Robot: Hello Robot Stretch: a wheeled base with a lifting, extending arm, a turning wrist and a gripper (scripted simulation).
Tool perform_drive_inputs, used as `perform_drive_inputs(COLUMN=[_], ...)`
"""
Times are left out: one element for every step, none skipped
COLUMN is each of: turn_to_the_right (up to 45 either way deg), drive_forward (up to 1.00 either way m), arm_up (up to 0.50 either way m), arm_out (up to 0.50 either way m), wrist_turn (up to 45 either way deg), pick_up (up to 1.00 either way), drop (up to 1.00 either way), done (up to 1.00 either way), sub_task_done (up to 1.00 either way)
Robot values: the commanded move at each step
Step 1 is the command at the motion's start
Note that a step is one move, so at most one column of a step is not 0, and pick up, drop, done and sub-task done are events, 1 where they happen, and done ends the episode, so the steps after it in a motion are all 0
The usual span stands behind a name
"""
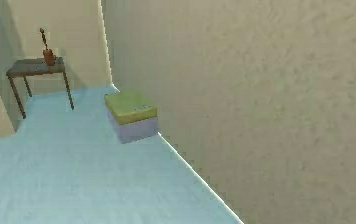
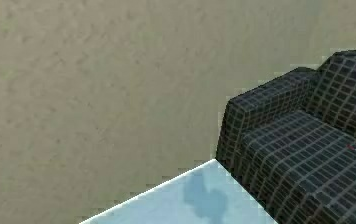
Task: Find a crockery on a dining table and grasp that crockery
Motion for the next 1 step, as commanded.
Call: perform_drive_inputs(turn_to_the_right=[-36.0], drive_forward=[0.0], arm_up=[0.0], arm_out=[0.0], wrist_turn=[0.0], pick_up=[0.0], drop=[0.0], done=[0.0], sub_task_done=[0.0])
